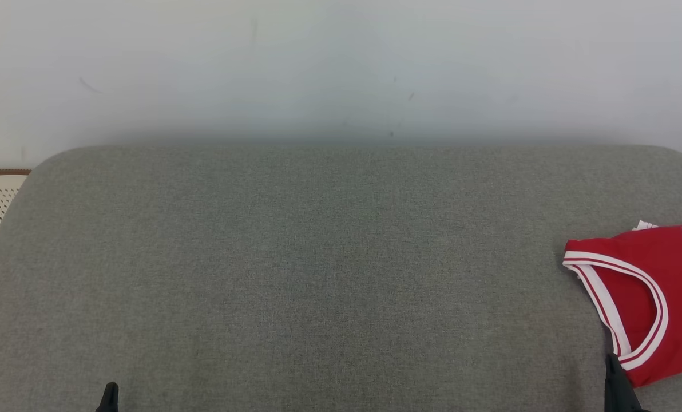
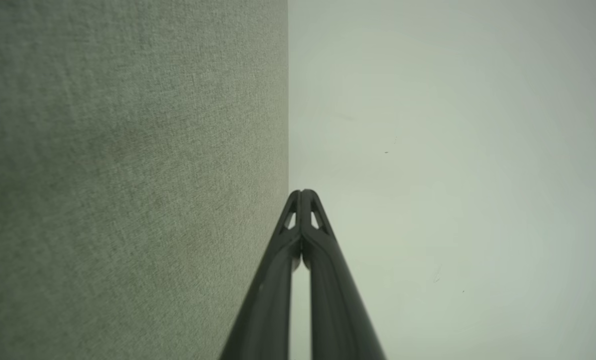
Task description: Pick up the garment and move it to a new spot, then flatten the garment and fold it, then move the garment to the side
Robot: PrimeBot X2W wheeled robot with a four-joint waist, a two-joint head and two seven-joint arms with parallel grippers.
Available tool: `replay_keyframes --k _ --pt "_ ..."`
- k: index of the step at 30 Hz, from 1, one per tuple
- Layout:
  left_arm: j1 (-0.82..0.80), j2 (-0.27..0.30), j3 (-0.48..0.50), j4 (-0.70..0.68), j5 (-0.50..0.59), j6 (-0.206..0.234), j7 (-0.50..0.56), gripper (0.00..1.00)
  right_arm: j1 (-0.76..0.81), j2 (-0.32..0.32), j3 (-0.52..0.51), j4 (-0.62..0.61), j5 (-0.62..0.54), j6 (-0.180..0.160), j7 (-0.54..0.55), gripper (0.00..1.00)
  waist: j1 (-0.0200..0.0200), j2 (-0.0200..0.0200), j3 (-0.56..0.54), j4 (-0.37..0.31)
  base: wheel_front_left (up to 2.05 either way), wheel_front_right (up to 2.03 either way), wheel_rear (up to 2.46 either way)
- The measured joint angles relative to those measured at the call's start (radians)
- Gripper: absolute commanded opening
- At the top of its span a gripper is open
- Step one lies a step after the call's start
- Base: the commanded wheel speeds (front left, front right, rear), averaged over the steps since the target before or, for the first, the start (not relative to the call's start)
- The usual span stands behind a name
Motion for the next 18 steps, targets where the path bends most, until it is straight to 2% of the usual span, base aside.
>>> replay_keyframes --k 18 --pt "0.000 0.000 0.000 0.000 0.000 0.000 0.000 0.00 0.000 0.000 0.000 0.000 0.000 0.000 0.000 0.00 0.0000 0.0000 0.000 0.000 0.00 0.00 0.00"
